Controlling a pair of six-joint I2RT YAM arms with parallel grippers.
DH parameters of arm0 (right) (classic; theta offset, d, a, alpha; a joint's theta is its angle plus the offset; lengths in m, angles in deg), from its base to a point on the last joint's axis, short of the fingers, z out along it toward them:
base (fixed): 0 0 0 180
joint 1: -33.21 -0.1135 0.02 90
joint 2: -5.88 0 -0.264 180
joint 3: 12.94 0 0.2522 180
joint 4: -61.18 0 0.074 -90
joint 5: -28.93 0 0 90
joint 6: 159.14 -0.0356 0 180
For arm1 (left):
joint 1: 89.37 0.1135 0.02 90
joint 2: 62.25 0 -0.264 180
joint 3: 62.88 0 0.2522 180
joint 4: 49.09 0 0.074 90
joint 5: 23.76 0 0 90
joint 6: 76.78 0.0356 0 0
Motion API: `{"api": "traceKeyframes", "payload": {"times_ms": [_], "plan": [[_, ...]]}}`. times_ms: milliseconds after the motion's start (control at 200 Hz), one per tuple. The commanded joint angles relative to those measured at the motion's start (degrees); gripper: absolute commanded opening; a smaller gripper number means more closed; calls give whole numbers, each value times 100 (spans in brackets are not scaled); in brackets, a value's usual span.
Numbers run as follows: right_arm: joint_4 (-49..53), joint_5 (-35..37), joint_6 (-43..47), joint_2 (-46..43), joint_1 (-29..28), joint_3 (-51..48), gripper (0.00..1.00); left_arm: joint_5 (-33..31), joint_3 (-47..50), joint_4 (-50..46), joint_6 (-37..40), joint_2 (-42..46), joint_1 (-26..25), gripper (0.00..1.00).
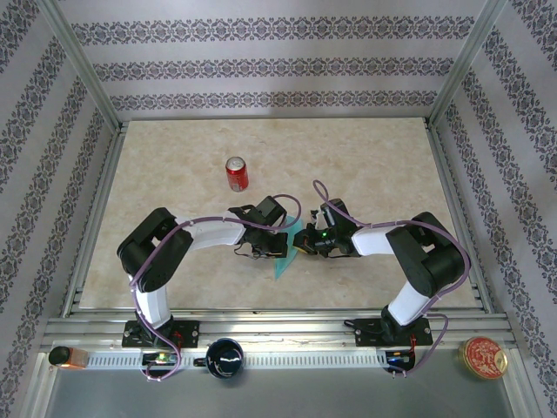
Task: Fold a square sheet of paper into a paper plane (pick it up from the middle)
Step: Move the paper plane to the center of the table.
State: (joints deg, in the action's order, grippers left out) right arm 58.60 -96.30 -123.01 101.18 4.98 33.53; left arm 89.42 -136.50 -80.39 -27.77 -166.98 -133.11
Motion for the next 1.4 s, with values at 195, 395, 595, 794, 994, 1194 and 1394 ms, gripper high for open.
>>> {"api": "traceKeyframes", "payload": {"times_ms": [195, 395, 595, 794, 994, 1194, 1394], "plan": [[278, 236, 31, -951, 204, -191, 42, -1732, -1, -944, 62, 807, 12, 7], [454, 276, 8, -1534, 421, -381, 45, -2482, -360, -1904, 297, 639, 103, 9], [528, 327, -70, -1810, 445, -515, 45, -2594, -707, -2273, 364, 270, 120, 9], [598, 386, -159, -2036, 510, -651, 46, -2262, -814, -2190, 279, -49, 121, 9], [666, 368, -189, -2006, 531, -666, 42, -2097, -737, -2051, 225, -140, 125, 11], [621, 354, -247, -1920, 525, -697, 41, -2135, -710, -2001, 198, -186, 126, 13], [621, 323, -264, -1904, 520, -695, 41, -2204, -775, -2059, 186, -387, 125, 16]]}}
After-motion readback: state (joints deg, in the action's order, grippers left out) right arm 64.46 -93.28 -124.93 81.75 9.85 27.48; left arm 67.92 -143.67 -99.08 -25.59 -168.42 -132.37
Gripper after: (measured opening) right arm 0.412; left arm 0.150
